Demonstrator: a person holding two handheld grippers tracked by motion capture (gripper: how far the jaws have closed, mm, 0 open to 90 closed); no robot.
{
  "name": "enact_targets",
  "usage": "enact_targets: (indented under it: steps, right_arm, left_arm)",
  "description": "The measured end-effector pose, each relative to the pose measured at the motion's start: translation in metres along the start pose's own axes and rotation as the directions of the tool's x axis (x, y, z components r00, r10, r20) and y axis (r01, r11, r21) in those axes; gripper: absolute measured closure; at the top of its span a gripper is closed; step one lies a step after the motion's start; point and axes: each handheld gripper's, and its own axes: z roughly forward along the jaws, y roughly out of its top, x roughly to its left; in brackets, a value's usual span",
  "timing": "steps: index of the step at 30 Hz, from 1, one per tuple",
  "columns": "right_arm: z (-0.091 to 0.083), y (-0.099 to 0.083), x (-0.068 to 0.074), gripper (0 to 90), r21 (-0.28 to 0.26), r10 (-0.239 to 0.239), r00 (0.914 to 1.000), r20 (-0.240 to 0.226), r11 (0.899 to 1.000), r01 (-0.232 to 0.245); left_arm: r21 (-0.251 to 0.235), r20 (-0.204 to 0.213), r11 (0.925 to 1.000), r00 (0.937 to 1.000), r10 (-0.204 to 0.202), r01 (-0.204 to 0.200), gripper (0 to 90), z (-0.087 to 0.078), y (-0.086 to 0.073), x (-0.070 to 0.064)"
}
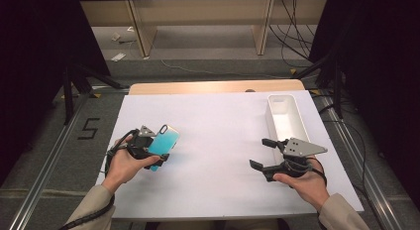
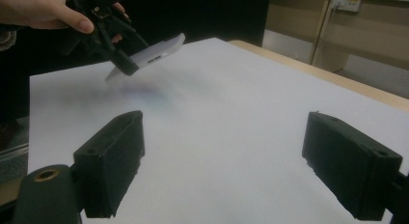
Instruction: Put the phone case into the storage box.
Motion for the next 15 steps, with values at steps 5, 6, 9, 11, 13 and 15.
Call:
enact_targets:
  steps: [5, 6, 9, 11, 13, 15]
  right_arm:
    - [0.0009, 0.0005, 0.0008, 15.2, 0.0, 0.0, 1.0, 0.004, 1.0, 0.0]
    - [0.0015, 0.0005, 0.0009, 15.2, -0.002, -0.001, 1.0, 0.005, 1.0, 0.001]
    - [0.0023, 0.0008, 0.0014, 15.1, -0.003, -0.001, 1.0, 0.005, 1.0, 0.001]
    - [0.0024, 0.001, 0.0017, 15.1, -0.004, -0.001, 1.0, 0.005, 1.0, 0.001]
    - [0.0026, 0.0012, 0.0019, 15.1, -0.008, 0.003, 1.0, 0.006, 1.0, -0.003]
    - [0.0028, 0.0014, 0.0018, 15.1, -0.01, 0.005, 1.0, 0.008, 1.0, -0.005]
  left_arm:
    - [-0.06, -0.006, 0.9982, 1.0, 0.001, -0.002, 17.0, -0.0026, 0.0018, -0.0015]
    - [-0.068, -0.006, 0.9977, 1.0, 0.002, -0.002, 17.0, -0.0029, 0.002, -0.0017]
    - [-0.095, -0.015, 0.9954, 0.9999, 0.003, -0.004, 17.0, -0.0036, 0.0024, -0.0026]
    - [-0.12, -0.019, 0.9927, 0.9998, 0.003, -0.005, 17.0, -0.0036, 0.0023, -0.0033]
    - [-0.146, -0.023, 0.9892, 0.9997, -0.002, -0.001, 17.0, -0.0038, 0.0024, -0.004]
    - [-0.165, -0.028, 0.9862, 0.9996, -0.005, 0.0, 17.0, -0.0048, 0.003, -0.0048]
